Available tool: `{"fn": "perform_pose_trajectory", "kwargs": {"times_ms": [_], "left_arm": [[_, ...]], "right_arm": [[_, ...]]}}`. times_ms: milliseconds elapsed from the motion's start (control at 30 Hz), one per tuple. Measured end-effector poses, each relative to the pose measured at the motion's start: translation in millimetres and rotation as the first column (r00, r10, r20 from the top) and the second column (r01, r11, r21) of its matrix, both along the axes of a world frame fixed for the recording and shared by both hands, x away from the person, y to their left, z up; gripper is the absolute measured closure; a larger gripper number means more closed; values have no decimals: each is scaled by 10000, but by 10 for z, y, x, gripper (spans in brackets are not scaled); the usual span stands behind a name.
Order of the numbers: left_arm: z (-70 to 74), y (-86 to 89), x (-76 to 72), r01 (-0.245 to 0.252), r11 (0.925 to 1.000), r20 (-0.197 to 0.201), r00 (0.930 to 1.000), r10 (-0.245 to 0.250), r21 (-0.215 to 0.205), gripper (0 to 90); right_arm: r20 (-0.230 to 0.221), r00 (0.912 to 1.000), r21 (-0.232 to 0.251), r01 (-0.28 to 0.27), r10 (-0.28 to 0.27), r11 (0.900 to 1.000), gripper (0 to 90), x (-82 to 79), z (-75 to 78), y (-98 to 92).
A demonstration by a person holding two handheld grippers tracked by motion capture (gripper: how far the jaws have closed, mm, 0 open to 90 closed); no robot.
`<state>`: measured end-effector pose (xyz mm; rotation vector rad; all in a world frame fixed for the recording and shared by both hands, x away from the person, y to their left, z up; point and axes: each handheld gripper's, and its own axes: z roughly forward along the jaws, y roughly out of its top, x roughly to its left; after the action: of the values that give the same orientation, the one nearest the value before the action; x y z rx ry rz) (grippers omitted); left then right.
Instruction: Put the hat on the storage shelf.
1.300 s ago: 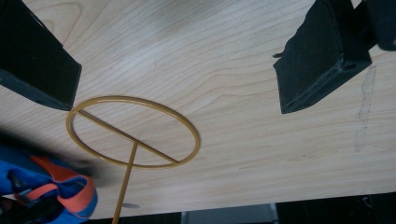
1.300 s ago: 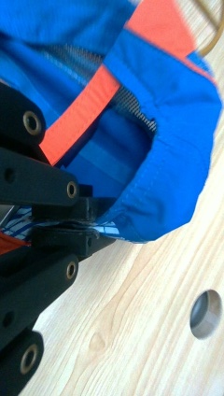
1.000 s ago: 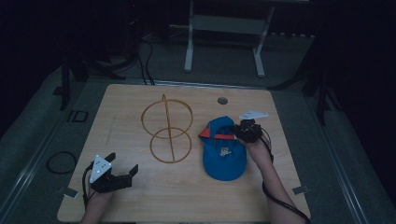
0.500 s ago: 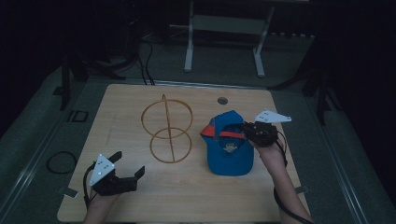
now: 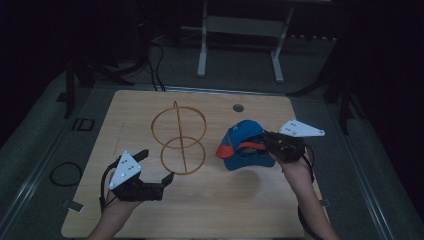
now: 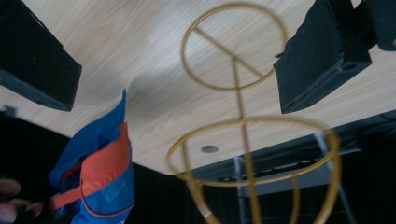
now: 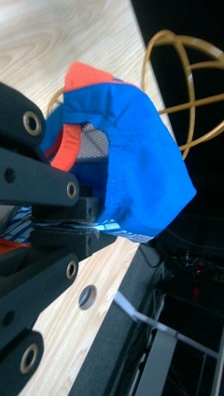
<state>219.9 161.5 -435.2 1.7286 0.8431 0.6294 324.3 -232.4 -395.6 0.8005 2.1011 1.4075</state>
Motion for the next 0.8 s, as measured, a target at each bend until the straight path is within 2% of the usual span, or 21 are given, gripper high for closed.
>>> {"fn": "perform_pose_trajectory", "kwargs": {"times_ms": [167, 200, 300, 333, 500, 533, 633, 733, 800], "left_arm": [[193, -235, 45, 659, 9978, 178, 9977, -660, 84, 34], [226, -287, 58, 804, 9965, 258, 9964, -810, 217, 37], [256, -339, 70, 826, 9960, 280, 9961, -835, 334, 45], [318, -453, 132, 1235, 9920, 92, 9923, -1238, 278, 51], [393, -693, 257, 1750, 9839, 5, 9845, -1752, 348, 62], [408, -766, 283, 1824, 9819, -10, 9832, -1826, 516, 63], [453, -927, 351, 2078, 9763, -39, 9781, -2080, 601, 64], [487, -1085, 433, 2159, 9727, -49, 9763, -2162, 851, 78], [505, -1189, 493, 2215, 9718, -96, 9751, -2214, 805, 100]], "right_arm": [[160, 9993, 169, -335, 332, 9993, 872, -122, 38, 65], [250, 9989, 144, -403, 399, 9991, 873, -153, 44, 88], [292, 9982, 172, -524, 519, 9985, 873, -198, 52, 122], [441, 9978, 70, -497, 493, 9987, 873, -234, 60, 154], [487, 9970, 41, -601, 598, 9982, 873, -279, 64, 193], [497, 9972, 15, -554, 552, 9985, 872, -285, 62, 194], [519, 9976, -10, -469, 469, 9989, 872, -297, 58, 180], [514, 9977, -15, -431, 431, 9991, 872, -310, 56, 163], [617, 9973, -157, -390, 399, 9991, 872, -331, 59, 164]]}}
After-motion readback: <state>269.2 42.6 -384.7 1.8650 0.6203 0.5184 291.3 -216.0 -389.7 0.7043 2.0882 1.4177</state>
